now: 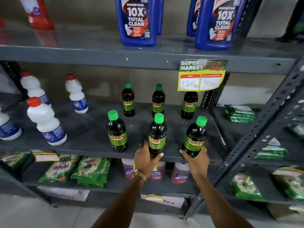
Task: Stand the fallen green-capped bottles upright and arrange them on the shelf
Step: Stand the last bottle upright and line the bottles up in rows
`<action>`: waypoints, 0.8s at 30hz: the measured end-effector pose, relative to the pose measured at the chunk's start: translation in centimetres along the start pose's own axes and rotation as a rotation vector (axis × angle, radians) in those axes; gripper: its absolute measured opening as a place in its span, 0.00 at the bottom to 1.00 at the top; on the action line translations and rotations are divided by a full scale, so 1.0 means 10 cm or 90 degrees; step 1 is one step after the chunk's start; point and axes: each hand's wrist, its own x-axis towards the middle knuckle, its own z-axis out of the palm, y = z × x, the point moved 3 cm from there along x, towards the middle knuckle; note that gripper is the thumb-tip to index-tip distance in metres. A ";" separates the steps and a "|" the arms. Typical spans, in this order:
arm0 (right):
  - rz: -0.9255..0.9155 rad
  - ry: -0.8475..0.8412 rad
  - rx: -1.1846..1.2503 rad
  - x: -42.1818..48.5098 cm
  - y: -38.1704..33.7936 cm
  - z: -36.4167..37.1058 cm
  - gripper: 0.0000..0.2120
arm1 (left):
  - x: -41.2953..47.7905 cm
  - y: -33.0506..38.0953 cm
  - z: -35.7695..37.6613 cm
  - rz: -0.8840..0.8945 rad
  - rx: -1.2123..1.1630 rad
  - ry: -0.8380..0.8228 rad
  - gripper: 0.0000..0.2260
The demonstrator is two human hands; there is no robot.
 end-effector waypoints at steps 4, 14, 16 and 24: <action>-0.011 -0.053 -0.026 0.04 0.11 0.02 0.30 | -0.02 -0.03 0.02 -0.029 -0.033 0.048 0.26; -0.034 -0.128 0.016 -0.03 0.04 -0.08 0.34 | -0.04 -0.04 -0.01 -0.081 -0.040 0.053 0.29; -0.032 -0.130 0.016 -0.03 0.05 -0.07 0.35 | -0.05 -0.03 -0.03 -0.090 -0.046 0.042 0.30; -0.016 -0.141 0.049 -0.07 0.09 -0.11 0.50 | -0.04 -0.02 -0.06 -0.057 -0.027 0.007 0.35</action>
